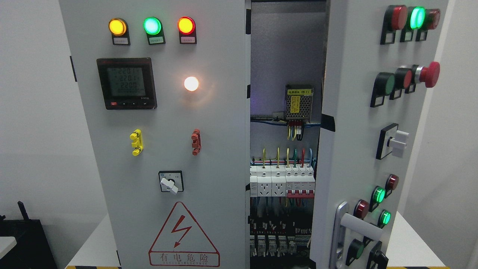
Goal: Open door with both hands
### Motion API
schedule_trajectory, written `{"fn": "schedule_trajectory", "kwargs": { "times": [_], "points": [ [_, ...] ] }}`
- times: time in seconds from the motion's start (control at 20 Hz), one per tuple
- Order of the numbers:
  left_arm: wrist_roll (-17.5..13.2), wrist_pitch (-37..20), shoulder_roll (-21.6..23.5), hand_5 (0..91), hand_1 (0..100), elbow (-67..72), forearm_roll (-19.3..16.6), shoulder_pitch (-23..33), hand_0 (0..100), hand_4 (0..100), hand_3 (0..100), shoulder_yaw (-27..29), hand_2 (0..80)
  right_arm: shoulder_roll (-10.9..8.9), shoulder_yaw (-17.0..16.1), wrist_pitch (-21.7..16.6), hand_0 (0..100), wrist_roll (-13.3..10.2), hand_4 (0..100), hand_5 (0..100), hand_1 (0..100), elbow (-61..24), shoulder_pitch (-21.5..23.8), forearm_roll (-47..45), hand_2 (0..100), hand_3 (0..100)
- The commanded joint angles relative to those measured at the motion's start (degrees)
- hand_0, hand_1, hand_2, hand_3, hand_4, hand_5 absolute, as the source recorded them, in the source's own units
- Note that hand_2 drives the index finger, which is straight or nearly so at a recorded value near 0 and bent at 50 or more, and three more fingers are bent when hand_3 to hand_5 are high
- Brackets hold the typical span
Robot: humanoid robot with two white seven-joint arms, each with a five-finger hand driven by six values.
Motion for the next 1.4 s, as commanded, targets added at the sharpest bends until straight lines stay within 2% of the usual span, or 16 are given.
{"fn": "schedule_trajectory", "kwargs": {
  "times": [0.0, 0.35, 0.55, 0.65, 0.9, 1.0, 1.05, 1.25, 1.35],
  "points": [
    [0.0, 0.0, -1.9, 0.0, 0, 0.0, 0.0, 0.0, 0, 3, 0, -1.7, 0.0, 0.00, 0.0, 0.0, 0, 0.0, 0, 0, 0, 0.0, 0.0, -0.1, 0, 0],
    [0.0, -0.1, -2.1, 0.0, 0, -1.7, -0.5, -1.2, 0, 3, 0, -3.1, 0.0, 0.00, 0.0, 0.0, 0, 0.0, 0, 0, 0, 0.0, 0.0, -0.1, 0, 0],
    [0.1, -0.4, -1.0, 0.0, 0, -12.8, 0.0, 3.4, 0, 3, 0, -13.9, 0.0, 0.00, 0.0, 0.0, 0, 0.0, 0, 0, 0, 0.0, 0.0, 0.0, 0, 0],
    [0.4, -1.1, 2.0, 0.0, 0, -22.4, 0.1, 8.1, 0, 3, 0, -17.8, 0.0, 0.00, 0.0, 0.0, 0, 0.0, 0, 0, 0, 0.0, 0.0, -0.1, 0, 0],
    [0.4, -1.6, 10.2, 0.0, 0, -51.4, 0.2, 19.0, 0, 3, 0, -18.7, 0.0, 0.00, 0.0, 0.0, 0, 0.0, 0, 0, 0, 0.0, 0.0, -0.1, 0, 0],
    [0.3, -2.6, 14.3, 0.0, 0, -60.1, 0.4, 21.1, 0, 3, 0, -18.6, 0.0, 0.00, 0.0, 0.0, 0, 0.0, 0, 0, 0, 0.0, 0.0, 0.0, 0, 0],
    [0.3, -4.2, 17.3, 0.0, 0, -63.7, 1.6, 21.5, 0, 3, 0, -18.6, 0.0, 0.00, 0.0, 0.0, 0, 0.0, 0, 0, 0, 0.0, 0.0, -0.1, 0, 0],
    [0.3, -19.4, 31.8, 0.0, 0, -76.5, 12.9, 25.6, 0, 3, 0, -18.7, 0.0, 0.00, 0.0, -0.1, 0, 0.0, 0, 0, 0, -0.1, 0.0, 0.0, 0, 0],
    [0.3, -25.4, 37.4, 0.0, 0, -80.7, 17.6, 26.2, 0, 3, 0, -18.5, 0.0, 0.00, 0.0, 0.0, 0, 0.0, 0, 0, 0, -0.1, 0.0, -0.1, 0, 0]
  ]
}}
